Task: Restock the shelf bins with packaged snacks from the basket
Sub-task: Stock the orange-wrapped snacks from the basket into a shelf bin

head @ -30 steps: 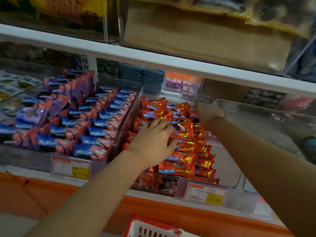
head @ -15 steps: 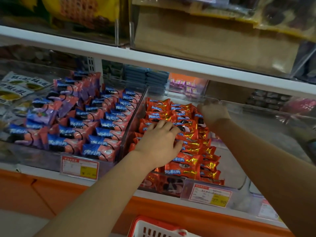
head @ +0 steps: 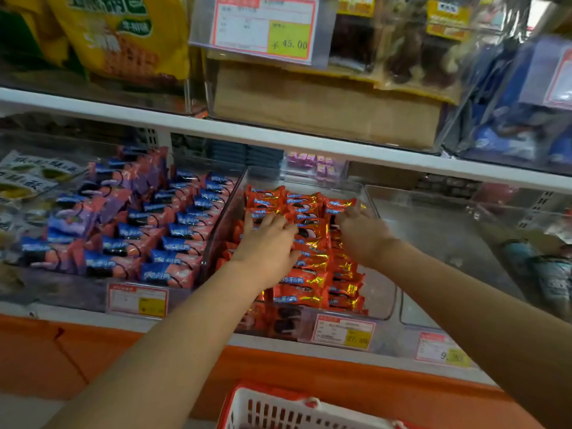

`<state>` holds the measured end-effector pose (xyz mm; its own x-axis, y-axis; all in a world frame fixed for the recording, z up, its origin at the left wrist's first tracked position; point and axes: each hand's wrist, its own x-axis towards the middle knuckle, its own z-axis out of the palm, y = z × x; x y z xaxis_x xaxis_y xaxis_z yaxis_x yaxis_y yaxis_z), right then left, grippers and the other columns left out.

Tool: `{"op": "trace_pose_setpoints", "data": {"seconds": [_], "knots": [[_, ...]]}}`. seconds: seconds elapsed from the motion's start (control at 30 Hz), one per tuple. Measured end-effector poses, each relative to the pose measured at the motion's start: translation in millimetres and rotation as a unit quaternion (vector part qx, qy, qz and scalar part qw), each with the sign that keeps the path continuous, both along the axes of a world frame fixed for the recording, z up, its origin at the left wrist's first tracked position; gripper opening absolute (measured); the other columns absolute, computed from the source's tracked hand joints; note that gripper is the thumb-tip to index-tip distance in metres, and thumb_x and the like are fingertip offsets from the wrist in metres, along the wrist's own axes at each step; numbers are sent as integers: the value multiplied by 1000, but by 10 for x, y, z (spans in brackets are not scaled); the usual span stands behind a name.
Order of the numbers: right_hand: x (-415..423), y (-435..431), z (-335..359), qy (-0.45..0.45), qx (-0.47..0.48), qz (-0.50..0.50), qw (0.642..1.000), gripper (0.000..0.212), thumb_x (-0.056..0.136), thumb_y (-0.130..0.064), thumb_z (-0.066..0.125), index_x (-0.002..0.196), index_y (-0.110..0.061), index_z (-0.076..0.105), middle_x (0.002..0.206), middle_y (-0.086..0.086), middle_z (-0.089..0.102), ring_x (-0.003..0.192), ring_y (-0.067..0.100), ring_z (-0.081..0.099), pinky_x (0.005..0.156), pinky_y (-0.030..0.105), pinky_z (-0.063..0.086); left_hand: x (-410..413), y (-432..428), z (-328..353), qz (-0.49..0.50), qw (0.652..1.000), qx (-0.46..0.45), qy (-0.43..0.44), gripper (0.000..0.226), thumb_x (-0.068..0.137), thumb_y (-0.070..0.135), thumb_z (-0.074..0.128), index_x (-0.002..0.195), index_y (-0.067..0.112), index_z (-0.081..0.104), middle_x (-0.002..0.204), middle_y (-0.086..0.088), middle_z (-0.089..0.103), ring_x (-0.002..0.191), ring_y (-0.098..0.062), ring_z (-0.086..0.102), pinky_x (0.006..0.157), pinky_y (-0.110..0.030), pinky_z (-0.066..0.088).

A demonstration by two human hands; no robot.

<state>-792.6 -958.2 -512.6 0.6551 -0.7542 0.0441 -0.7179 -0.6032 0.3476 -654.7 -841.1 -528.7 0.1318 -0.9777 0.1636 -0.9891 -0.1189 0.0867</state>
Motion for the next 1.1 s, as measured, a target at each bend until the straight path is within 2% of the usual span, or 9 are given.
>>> {"op": "trace_pose_setpoints", "data": {"seconds": [0.13, 0.33, 0.43, 0.5, 0.6, 0.67, 0.87, 1.0, 1.1], "knots": [[-321, 308, 4, -78, -30, 49, 995, 39, 94, -11, 44, 133, -8, 42, 139, 12, 39, 133, 29, 33, 104, 38, 40, -190, 192, 38, 21, 995, -92, -27, 37, 100, 34, 37, 134, 20, 44, 136, 0, 42, 130, -19, 32, 112, -46, 17], [-905, 746, -219, -226, -68, 178, 955, 25, 88, -15, 63, 112, -11, 62, 112, 9, 62, 101, 27, 62, 84, 37, 54, -548, 536, -123, -22, 989, -137, -54, 31, 95, 31, 42, 121, 18, 53, 122, 0, 51, 117, -20, 43, 101, -40, 30], [-1175, 901, -446, -195, -62, 197, 959, 54, 75, -14, 78, 125, -13, 57, 127, 8, 60, 121, 26, 55, 98, 41, 44, -746, 685, -265, -40, 986, -134, -94, 31, 78, 26, 68, 108, 15, 66, 104, -5, 65, 100, -25, 57, 95, -47, 42], [-1342, 1011, -570, -146, -57, 203, 966, 77, 56, -11, 87, 127, -14, 57, 132, 6, 58, 125, 23, 53, 99, 42, 38, -852, 755, -379, -44, 982, -138, -119, 47, 68, 17, 76, 114, 10, 67, 106, -10, 67, 104, -31, 60, 100, -55, 39], [-1593, 1133, -759, -106, -39, 225, 968, 93, 47, -5, 83, 132, -16, 48, 137, 6, 54, 129, 23, 47, 107, 38, 35, -1015, 848, -468, -68, 967, -179, -168, 50, 75, 9, 62, 124, 7, 62, 119, -16, 64, 116, -37, 57, 107, -60, 25], [-1760, 1171, -912, -108, -18, 246, 963, 88, 49, -6, 84, 128, -16, 45, 133, 6, 57, 127, 24, 46, 106, 36, 38, -1125, 905, -548, -100, 959, -192, -180, 44, 82, 6, 49, 123, 7, 62, 121, -16, 63, 117, -38, 56, 107, -58, 21], [-2120, 1328, -1479, -103, 47, 236, 965, 63, 50, -16, 85, 103, -19, 50, 95, -1, 64, 82, 18, 63, 70, 29, 55, -1384, 1087, -1092, -191, 964, -117, -146, 38, 68, 19, 76, 105, 13, 69, 108, -10, 67, 108, -30, 61, 104, -55, 36], [-2313, 1384, -1991, -102, 118, 176, 972, 55, 47, -21, 81, 97, -26, 61, 94, -7, 65, 84, 12, 64, 68, 23, 54, -1367, 1133, -1622, -179, 978, -6, -103, 41, 51, 14, 83, 91, 15, 72, 95, -6, 69, 93, -25, 66, 90, -50, 49], [-2376, 1445, -2380, -120, 167, 108, 973, 35, 71, -22, 51, 106, -24, 55, 100, -3, 63, 90, 16, 66, 69, 28, 57, -1281, 1187, -1985, -143, 983, 88, -80, 44, 39, 18, 88, 80, 17, 71, 86, -3, 69, 82, -23, 67, 76, -40, 56]]}}
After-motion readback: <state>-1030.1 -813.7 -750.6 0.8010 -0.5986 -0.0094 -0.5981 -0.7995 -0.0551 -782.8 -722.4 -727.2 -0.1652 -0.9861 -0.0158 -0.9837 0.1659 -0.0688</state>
